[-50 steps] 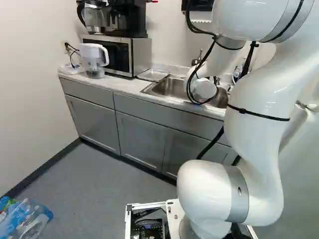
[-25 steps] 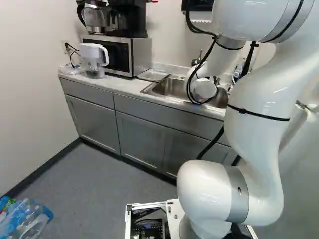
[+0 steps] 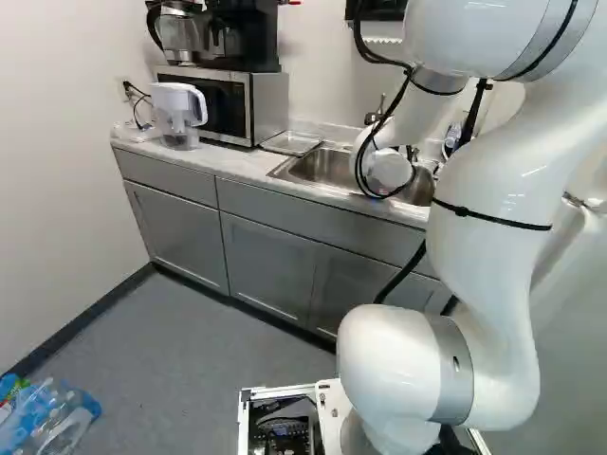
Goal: Rinse the cup and place it in the tray
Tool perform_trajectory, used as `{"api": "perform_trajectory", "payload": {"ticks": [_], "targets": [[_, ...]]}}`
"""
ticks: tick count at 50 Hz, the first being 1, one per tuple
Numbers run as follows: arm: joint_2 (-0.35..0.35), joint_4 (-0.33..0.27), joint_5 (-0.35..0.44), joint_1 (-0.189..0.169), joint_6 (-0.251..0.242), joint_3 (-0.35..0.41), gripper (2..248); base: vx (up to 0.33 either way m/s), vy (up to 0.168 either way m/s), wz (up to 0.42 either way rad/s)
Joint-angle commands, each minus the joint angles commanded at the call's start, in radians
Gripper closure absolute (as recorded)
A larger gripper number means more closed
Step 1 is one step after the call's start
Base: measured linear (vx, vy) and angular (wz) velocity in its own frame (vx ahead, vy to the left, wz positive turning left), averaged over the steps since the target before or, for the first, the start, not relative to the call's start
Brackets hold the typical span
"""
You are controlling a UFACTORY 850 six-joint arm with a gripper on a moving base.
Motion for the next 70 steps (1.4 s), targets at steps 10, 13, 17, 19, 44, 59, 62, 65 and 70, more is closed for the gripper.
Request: {"api": "perform_trajectory", "payload": {"ticks": [10,13,17,19,44,59,62,65,70], "targets": [[0.000,0.000,0.000,0.000,0.000,0.000,126,0.000,0.000,0.000],[0.000,0.000,0.000,0.000,0.000,0.000,126,0.000,0.000,0.000],[0.000,0.000,0.000,0.000,0.000,0.000,126,0.000,0.000,0.000],[0.000,0.000,0.000,0.000,0.000,0.000,126,0.000,0.000,0.000],[0.000,0.000,0.000,0.000,0.000,0.000,126,0.000,0.000,0.000],[0.000,0.000,0.000,0.000,0.000,0.000,126,0.000,0.000,0.000],[0.000,0.000,0.000,0.000,0.000,0.000,126,0.000,0.000,0.000],[0.000,0.000,0.000,0.000,0.000,0.000,126,0.000,0.000,0.000],[0.000,0.000,0.000,0.000,0.000,0.000,126,0.000,0.000,0.000]]}}
